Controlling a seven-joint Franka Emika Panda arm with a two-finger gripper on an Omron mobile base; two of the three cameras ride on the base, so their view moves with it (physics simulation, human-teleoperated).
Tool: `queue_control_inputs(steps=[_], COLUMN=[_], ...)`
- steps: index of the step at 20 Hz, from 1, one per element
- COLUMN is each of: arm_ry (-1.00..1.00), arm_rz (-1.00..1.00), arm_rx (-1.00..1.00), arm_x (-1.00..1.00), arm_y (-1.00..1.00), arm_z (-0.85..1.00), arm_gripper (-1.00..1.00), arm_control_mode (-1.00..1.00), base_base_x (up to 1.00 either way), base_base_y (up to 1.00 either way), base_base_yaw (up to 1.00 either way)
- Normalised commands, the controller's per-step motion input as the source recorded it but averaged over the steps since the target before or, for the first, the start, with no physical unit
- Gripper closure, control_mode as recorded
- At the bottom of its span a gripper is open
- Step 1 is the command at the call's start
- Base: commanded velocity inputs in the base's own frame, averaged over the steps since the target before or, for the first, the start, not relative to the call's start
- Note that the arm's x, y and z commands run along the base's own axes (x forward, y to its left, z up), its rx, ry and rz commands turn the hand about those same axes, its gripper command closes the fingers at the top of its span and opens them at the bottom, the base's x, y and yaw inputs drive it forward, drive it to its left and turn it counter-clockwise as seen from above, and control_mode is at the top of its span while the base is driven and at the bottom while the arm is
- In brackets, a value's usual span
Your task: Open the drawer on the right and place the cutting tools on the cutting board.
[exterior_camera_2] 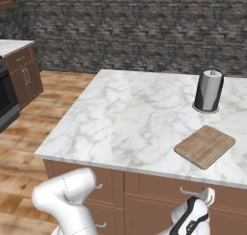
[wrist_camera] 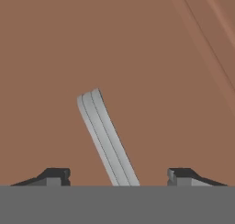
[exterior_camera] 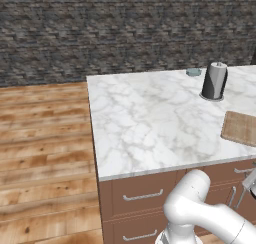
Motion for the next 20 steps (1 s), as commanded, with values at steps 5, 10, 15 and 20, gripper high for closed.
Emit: queue_control_inputs(steps=[5,10,15,20], arm_ry=[0.00,0.00,0.00,0.00], arm_rz=[0.00,0.00,0.00,0.00], arm_rx=[0.00,0.00,0.00,0.00], arm_x=[0.00,0.00,-0.22,-0.56], arm_y=[0.00,0.00,0.00,0.00], arm_z=[0.00,0.00,0.00,0.00], arm_gripper=[1.00,1.00,1.00,1.00], arm_control_mode=[-1.00,-1.00,-1.00,-1.00], base_base_x=[0.00,0.00,0.00,0.00], base_base_y=[0.00,0.00,0.00,0.00], base_base_yaw=[0.00,0.00,0.00,0.00])
